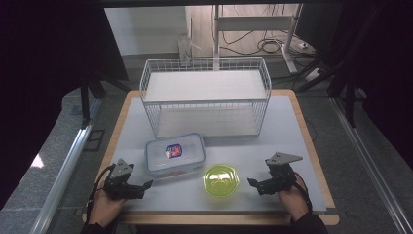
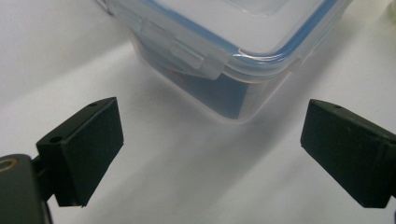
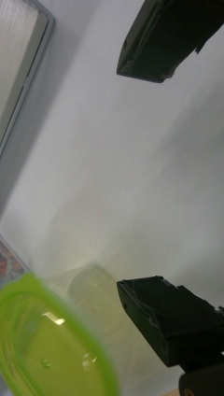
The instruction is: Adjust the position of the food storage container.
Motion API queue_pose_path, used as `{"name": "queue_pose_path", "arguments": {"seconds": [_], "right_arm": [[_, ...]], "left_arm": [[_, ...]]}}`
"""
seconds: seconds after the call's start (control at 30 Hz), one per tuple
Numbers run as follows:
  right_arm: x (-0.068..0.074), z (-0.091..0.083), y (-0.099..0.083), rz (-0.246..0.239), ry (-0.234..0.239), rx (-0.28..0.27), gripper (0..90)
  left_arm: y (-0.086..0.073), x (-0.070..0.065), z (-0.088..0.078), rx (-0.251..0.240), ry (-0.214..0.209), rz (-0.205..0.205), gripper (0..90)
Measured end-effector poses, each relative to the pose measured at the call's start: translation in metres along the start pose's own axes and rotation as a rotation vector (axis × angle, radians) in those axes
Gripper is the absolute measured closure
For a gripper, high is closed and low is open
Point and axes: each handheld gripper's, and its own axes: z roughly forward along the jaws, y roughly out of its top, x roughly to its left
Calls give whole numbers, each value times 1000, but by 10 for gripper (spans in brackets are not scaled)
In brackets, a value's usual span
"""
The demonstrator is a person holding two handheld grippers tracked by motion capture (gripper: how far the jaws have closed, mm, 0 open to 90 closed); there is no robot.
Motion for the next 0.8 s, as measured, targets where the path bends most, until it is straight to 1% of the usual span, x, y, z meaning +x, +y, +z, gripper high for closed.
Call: {"name": "queue_pose_path", "arguments": {"seconds": [0.07, 0.17, 0.27, 0.5, 0.73, 0.8], "right_arm": [[0, 2, 0, 16, 3, -7, 0], [-1, 3, -1, 30, -3, -4, 0], [-1, 4, -2, 48, -8, -11, 0], [-2, 6, -2, 44, -19, -2, 0], [-2, 6, -2, 45, -28, 2, 0], [-1, 7, -1, 47, -38, 3, 0]], "left_arm": [[0, -1, 0, 5, 19, 8, 58], [-1, 1, -1, -1, 18, -12, 56], [-1, 2, -1, -9, 12, -22, 57], [-2, 3, 0, -13, 3, -18, 56], [-2, 5, 0, -19, -10, -27, 51], [-2, 5, 0, -20, -13, -27, 51]]}}
